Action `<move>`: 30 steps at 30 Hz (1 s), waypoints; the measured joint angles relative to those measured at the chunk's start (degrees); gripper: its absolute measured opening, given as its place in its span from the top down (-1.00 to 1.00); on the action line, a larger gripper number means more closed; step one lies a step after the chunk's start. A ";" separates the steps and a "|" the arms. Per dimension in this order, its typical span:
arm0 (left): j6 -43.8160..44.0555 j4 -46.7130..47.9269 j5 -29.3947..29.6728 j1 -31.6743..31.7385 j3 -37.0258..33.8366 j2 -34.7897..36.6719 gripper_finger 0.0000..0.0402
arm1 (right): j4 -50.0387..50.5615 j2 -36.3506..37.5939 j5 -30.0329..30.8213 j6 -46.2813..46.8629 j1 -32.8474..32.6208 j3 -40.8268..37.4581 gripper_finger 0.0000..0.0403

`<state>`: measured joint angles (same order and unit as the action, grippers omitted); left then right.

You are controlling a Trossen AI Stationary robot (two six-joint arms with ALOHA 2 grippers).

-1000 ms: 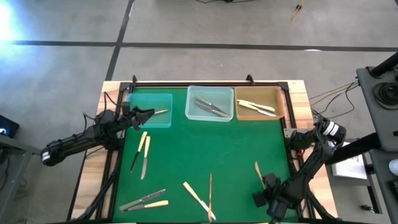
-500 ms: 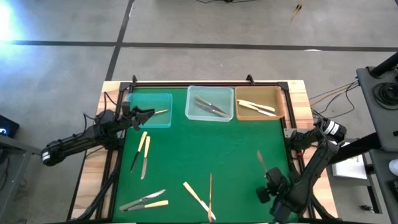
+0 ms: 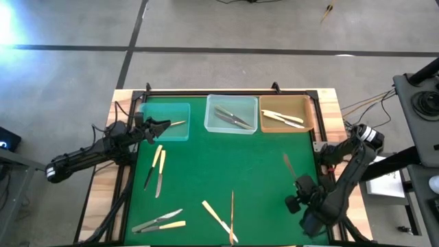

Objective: Sort silverware by color (type)
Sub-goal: Put the gold knife into the blue bin

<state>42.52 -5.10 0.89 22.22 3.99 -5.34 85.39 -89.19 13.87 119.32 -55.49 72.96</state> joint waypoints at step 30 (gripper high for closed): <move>0.00 0.01 0.00 0.01 0.00 0.00 0.46 | -26.39 4.51 12.70 -48.63 42.94 -0.14 0.94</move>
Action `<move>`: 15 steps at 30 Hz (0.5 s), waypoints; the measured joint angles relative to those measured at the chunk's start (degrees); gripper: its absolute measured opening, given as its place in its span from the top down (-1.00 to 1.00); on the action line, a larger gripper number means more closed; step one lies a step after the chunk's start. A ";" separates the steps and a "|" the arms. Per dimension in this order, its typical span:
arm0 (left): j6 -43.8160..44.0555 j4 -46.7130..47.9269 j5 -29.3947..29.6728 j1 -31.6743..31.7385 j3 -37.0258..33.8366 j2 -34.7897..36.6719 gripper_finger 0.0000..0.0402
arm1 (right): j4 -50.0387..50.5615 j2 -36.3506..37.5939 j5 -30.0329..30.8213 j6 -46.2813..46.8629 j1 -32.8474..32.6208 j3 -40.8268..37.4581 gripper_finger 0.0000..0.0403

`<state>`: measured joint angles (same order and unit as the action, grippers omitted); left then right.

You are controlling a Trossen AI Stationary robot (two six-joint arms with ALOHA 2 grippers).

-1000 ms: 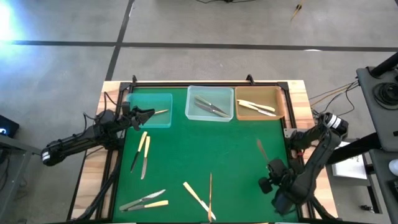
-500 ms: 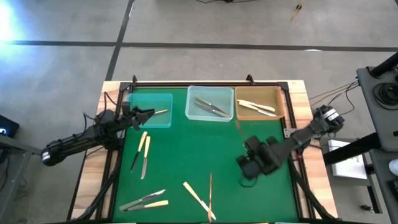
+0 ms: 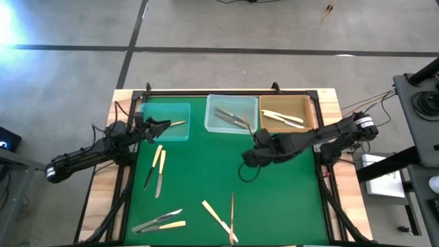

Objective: Sort silverware by color (type)
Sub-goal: Put the gold knife into the blue bin

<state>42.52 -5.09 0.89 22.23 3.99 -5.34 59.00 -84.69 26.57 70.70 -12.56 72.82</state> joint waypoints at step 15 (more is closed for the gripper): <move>0.00 0.00 0.01 0.00 0.00 0.01 0.46 | -13.14 1.44 -1.16 -16.19 1.46 0.00 0.94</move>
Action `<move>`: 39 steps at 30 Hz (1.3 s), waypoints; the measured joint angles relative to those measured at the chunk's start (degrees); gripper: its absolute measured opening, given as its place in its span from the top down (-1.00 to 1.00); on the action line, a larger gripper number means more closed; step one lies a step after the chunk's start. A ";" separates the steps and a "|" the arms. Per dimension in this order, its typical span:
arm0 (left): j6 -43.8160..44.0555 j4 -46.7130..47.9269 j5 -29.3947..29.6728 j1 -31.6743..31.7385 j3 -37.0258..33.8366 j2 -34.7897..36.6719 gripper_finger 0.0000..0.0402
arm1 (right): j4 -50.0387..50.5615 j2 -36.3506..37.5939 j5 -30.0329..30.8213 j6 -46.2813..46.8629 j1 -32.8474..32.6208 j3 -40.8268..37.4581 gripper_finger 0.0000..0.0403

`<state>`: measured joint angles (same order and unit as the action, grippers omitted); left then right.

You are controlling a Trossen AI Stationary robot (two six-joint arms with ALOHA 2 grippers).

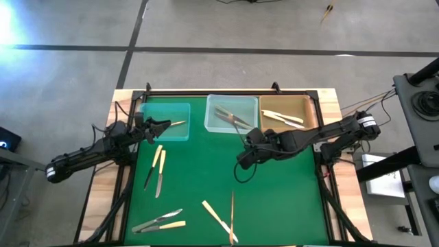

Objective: Sort silverware by color (type)
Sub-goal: Put the gold knife into the blue bin

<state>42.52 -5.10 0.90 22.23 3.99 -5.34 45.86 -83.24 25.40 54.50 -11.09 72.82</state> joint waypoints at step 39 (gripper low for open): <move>-5.85 -0.14 4.17 0.05 0.00 -0.03 0.46 | -22.58 -0.13 -1.87 -24.10 5.51 -0.02 0.95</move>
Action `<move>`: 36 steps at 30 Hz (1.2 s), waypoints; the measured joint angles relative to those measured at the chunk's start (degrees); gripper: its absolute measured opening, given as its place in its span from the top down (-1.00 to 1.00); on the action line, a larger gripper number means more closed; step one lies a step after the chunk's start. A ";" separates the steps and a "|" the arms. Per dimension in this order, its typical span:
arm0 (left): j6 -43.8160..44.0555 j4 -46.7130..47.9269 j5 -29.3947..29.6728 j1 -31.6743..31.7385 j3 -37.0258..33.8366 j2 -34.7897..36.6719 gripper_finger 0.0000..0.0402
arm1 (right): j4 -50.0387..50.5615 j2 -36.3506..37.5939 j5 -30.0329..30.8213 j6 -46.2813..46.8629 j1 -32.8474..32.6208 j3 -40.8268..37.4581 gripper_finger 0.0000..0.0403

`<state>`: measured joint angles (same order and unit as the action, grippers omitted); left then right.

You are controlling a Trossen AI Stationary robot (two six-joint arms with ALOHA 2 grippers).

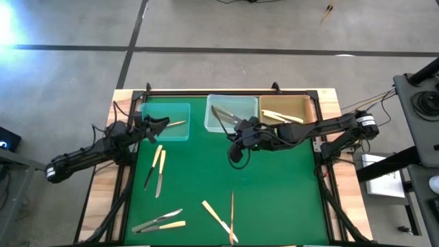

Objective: Sort silverware by color (type)
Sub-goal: Put the gold knife into the blue bin

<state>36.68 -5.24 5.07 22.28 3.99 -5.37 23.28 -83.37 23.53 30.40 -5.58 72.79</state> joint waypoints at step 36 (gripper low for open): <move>16.14 -44.70 -17.00 -2.62 4.21 -33.98 0.45 | -22.79 -11.42 -6.13 1.87 0.77 7.63 0.94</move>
<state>52.82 -49.93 -11.93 19.66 8.20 -39.35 0.49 -94.79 17.40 32.27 -4.81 80.42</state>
